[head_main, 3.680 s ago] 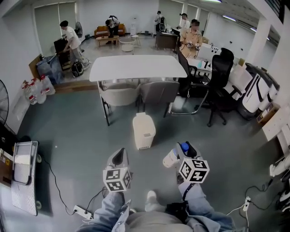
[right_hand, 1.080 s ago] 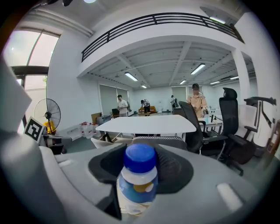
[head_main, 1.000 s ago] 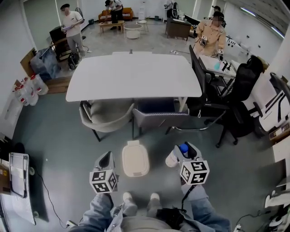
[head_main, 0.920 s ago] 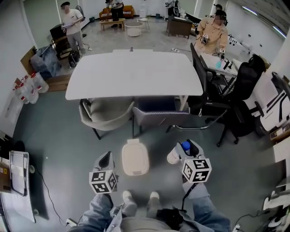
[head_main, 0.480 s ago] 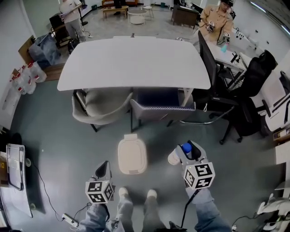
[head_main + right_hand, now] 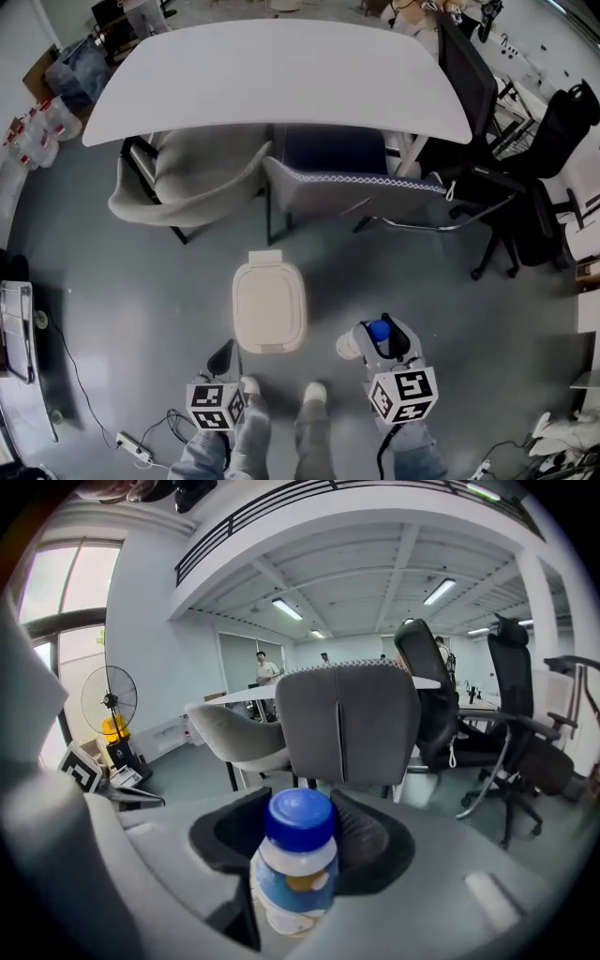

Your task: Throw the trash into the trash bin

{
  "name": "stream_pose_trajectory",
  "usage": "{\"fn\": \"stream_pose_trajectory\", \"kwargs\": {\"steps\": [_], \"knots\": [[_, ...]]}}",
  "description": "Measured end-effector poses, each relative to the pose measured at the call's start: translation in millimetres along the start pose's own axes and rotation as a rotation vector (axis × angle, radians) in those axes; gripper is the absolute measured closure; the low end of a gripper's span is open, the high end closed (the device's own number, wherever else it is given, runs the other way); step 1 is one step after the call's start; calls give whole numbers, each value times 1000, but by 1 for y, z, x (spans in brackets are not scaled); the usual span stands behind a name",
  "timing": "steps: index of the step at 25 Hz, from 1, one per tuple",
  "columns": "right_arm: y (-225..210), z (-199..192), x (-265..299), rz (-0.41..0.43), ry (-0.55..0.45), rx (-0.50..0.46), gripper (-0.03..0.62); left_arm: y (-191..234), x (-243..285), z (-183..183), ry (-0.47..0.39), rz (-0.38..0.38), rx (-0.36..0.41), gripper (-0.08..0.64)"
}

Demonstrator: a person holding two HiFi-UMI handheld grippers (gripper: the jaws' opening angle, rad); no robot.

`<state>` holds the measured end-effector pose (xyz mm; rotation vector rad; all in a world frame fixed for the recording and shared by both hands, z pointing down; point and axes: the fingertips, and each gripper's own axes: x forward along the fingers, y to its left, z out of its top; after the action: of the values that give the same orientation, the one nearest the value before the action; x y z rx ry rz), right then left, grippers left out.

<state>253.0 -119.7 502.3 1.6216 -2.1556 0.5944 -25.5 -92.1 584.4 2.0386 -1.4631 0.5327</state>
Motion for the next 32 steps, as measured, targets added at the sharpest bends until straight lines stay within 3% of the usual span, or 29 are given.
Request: {"fn": "stream_pose_trajectory", "kwargs": {"steps": [6,12,20,32], "knots": [[7,-92,17,-6,72,35,393,-4,36,-72,53,-34,13,551],[8,-150,29,-12,141,66,393,1,61,-131,120,-37,13,551],[18,-166,39,30,183,24,393,-5,85,-165,187,-64,24,551],[-11,-169,39,-7,200,18,393,-21,117,-207,290,-78,42,551]]}}
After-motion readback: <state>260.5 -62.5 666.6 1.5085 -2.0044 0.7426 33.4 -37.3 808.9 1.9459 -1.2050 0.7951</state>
